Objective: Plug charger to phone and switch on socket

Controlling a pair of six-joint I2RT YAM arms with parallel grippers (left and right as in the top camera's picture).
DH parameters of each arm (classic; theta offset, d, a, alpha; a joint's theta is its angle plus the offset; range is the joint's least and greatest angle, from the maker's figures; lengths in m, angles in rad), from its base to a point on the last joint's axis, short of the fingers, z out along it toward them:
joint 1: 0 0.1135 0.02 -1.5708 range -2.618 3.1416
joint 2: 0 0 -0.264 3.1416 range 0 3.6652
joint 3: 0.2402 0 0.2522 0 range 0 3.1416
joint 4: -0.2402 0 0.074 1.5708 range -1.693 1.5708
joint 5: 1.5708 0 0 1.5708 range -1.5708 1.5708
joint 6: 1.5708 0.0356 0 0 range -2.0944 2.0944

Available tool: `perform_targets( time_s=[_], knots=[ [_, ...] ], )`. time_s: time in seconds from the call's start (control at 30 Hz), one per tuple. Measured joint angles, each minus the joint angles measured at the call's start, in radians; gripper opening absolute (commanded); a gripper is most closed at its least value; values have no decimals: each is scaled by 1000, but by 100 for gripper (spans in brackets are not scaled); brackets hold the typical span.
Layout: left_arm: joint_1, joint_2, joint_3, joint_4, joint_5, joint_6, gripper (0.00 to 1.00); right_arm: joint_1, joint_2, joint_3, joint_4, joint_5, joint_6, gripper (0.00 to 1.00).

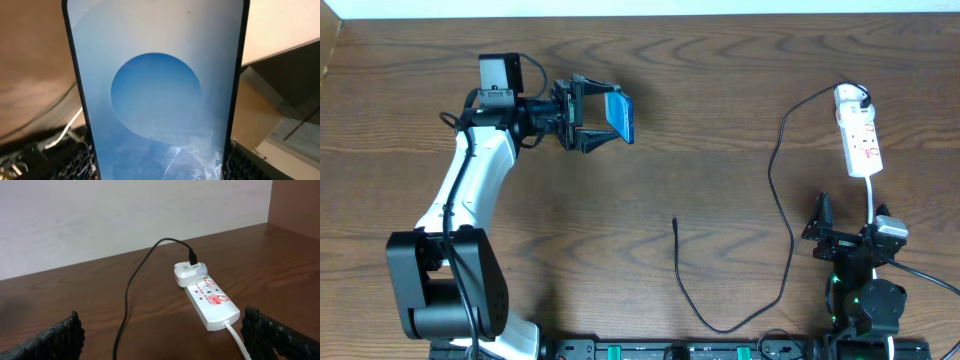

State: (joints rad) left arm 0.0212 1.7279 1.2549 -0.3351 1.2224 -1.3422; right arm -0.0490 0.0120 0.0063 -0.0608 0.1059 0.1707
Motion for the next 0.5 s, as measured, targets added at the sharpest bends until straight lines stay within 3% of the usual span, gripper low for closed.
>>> perform_targets(
  time_s=[0.5],
  knots=[
    [0,0,0,91,-130,2,7,0,0,0,1,0,0,99]
  ],
)
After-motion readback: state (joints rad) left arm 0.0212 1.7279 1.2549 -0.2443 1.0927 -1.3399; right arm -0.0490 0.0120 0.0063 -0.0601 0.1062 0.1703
